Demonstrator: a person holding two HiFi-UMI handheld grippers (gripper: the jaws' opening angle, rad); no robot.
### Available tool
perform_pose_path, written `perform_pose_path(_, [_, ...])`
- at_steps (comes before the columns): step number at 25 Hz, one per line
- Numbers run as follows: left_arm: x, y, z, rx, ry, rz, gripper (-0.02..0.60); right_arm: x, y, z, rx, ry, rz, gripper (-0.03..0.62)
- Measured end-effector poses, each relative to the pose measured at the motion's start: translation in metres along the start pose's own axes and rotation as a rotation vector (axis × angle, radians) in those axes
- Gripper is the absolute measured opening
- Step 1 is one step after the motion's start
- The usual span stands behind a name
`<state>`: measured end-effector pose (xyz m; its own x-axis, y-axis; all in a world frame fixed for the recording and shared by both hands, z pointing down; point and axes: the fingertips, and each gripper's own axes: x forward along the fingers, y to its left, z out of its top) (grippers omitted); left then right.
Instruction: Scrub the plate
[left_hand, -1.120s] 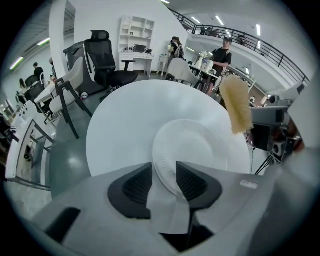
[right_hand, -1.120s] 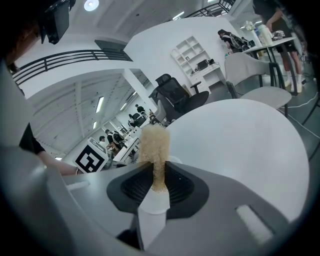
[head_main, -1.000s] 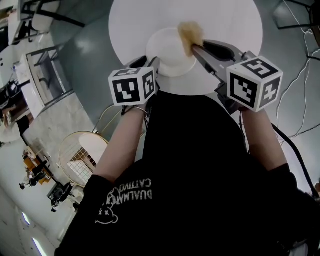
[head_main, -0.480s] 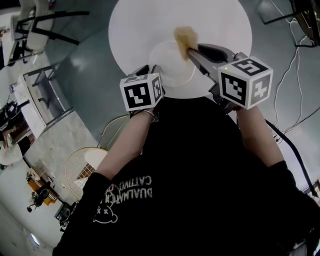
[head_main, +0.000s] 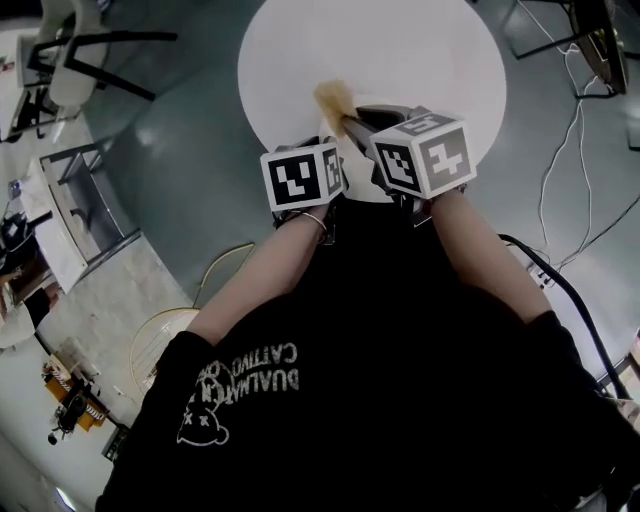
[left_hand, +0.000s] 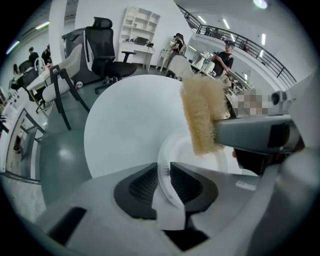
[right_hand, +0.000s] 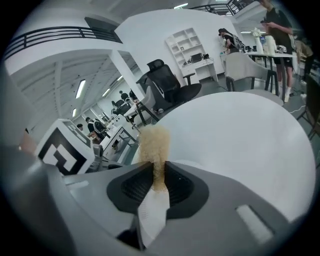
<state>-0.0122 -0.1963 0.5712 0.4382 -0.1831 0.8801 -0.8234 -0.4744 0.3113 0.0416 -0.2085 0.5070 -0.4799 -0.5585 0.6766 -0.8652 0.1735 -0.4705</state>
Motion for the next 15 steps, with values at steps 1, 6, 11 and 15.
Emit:
perform_pose_path(1, [-0.001, 0.001, 0.0, 0.0, 0.002, -0.009, 0.077, 0.006, 0.001, -0.002, -0.002, 0.017, -0.016, 0.077])
perform_pose_path(6, [-0.002, -0.002, -0.002, 0.019, 0.0, -0.047, 0.071, 0.022, -0.001, -0.021, -0.02, 0.103, -0.09, 0.077])
perform_pose_path(11, [-0.005, 0.001, -0.002, -0.042, -0.016, -0.084, 0.06, 0.03, -0.004, -0.026, -0.02, 0.119, -0.135, 0.077])
perform_pose_path(15, [-0.005, 0.002, -0.002, -0.063, -0.021, -0.101, 0.057, 0.034, -0.007, -0.026, -0.036, 0.127, -0.131, 0.077])
